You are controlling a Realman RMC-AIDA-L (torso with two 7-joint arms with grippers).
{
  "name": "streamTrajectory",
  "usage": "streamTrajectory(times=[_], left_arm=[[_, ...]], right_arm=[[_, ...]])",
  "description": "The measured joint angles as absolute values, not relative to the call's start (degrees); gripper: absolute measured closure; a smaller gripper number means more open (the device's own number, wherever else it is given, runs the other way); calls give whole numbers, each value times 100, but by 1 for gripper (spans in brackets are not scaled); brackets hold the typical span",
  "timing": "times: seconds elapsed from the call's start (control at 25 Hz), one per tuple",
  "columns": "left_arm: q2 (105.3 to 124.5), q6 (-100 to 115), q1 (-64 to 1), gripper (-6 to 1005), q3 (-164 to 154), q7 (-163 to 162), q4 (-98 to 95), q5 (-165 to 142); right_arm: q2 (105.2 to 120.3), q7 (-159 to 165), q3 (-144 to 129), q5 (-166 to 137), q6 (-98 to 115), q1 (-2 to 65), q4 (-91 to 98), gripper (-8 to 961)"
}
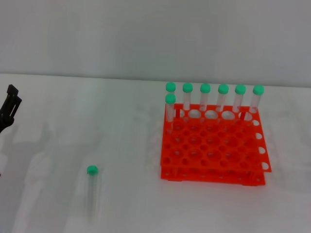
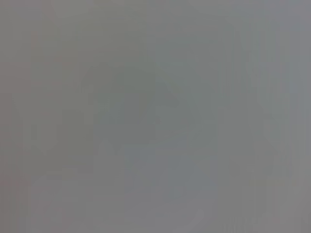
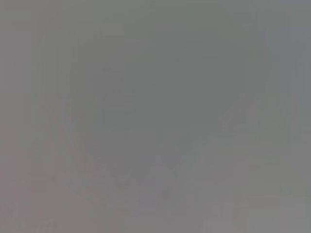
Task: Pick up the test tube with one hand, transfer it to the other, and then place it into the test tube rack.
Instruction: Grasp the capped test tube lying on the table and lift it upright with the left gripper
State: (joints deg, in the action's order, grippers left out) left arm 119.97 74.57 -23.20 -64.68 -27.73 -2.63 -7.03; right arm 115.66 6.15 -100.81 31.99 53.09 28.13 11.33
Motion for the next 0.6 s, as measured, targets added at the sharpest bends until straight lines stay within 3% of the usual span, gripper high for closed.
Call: streamTrajectory(times=[0.6], left_arm=[[11997, 7420, -2301, 111, -6467, -2780, -264, -658]], right_arm=[[11575, 615, -10081, 3199, 5288, 2812, 1133, 110]])
